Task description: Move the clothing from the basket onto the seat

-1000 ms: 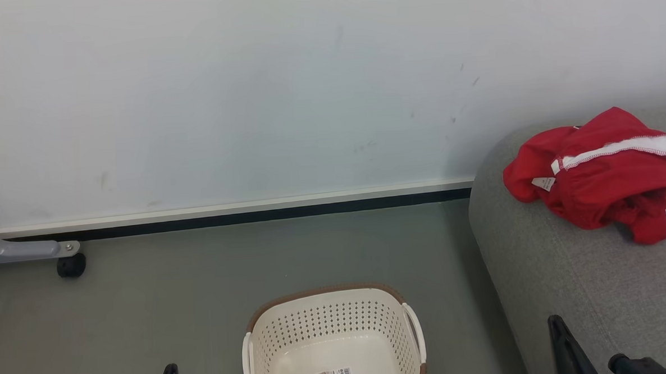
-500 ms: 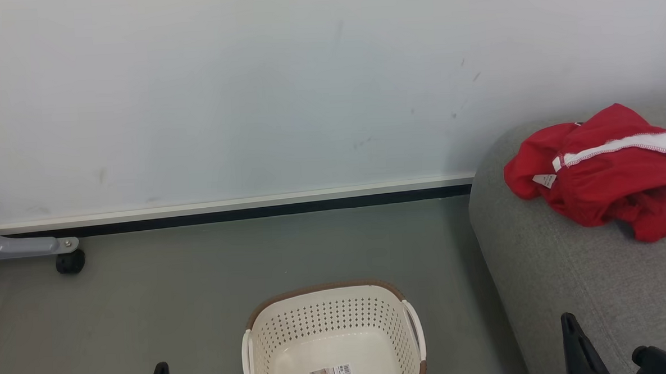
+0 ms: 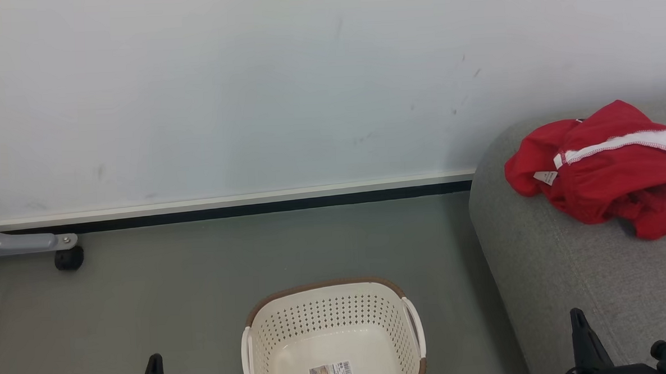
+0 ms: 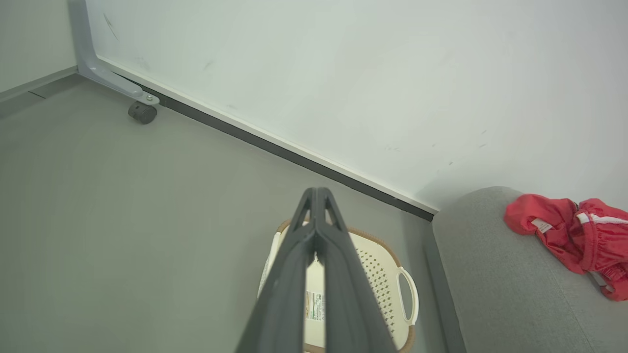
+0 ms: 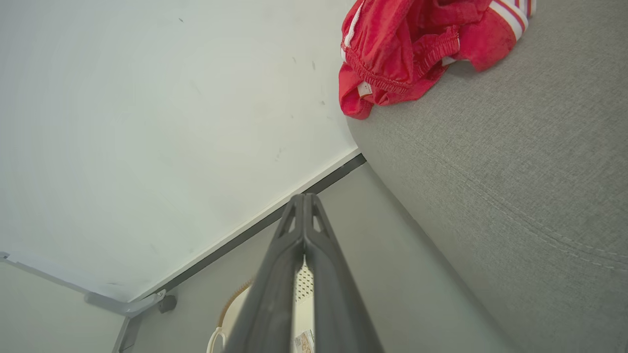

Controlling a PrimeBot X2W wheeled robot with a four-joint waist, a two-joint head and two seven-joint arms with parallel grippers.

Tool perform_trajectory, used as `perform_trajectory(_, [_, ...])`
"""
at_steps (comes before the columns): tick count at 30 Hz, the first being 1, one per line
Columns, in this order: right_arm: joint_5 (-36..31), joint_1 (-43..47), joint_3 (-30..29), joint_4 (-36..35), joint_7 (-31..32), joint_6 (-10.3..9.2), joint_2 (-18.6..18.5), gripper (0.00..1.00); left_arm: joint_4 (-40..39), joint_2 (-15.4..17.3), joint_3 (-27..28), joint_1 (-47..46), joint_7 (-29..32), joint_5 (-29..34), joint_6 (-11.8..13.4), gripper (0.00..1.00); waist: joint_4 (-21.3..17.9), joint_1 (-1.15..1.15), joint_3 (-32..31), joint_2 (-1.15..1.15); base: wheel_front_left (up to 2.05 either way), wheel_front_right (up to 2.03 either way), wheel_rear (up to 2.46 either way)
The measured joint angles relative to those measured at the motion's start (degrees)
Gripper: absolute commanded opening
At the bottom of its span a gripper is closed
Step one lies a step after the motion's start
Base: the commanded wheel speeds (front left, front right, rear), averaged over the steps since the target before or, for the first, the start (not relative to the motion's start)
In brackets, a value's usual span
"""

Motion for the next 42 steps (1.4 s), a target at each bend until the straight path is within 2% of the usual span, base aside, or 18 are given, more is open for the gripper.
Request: perform_trajectory(42, [32.1,-5.6,-8.7,4.5,8.1,6.00,2.5,0.00,2.1,-3.0,6.7,-5.8,8.6,-33.0,-6.1,0.00,0.0,0.00,1.7,0.00,0.00,0.00,0.00])
